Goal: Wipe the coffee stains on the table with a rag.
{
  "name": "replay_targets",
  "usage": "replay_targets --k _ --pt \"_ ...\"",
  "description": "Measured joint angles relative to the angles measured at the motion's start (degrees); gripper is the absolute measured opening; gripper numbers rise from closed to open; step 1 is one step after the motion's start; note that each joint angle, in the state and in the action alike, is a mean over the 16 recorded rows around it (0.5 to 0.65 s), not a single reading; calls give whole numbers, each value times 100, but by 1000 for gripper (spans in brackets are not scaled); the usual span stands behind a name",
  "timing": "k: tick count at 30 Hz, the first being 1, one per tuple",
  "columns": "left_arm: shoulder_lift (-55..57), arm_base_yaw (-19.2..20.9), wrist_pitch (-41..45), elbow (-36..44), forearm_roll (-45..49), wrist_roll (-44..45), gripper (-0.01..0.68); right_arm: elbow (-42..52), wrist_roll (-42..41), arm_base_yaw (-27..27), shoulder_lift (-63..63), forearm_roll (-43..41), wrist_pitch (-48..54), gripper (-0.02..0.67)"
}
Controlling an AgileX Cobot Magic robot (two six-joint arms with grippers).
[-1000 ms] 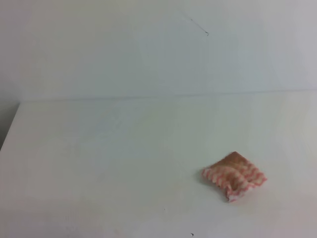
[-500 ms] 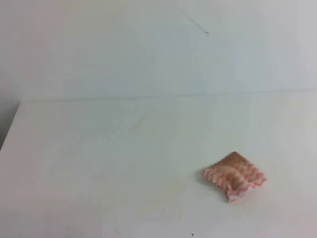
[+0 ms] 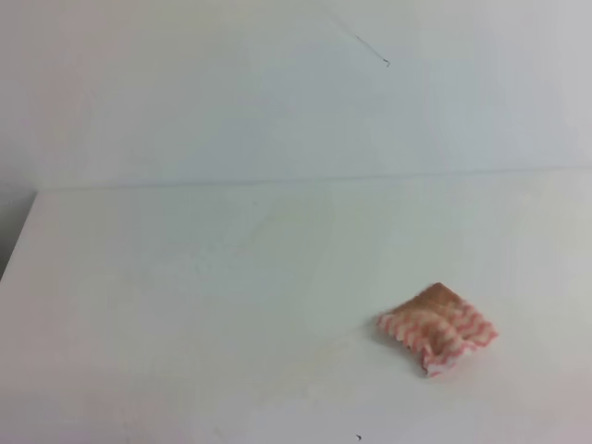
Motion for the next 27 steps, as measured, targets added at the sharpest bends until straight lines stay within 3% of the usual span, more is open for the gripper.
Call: replay_targets --k 7,12,27 --pt "0 0 0 0 0 0 -3 270 5 -1143 -576 -126 355 -1" --pt "0 0 0 0 0 0 -3 551 5 -1594 -743 -206 423 -1" --pt "0 0 0 0 0 0 -3 931 5 -1490 -767 -240 253 -1"
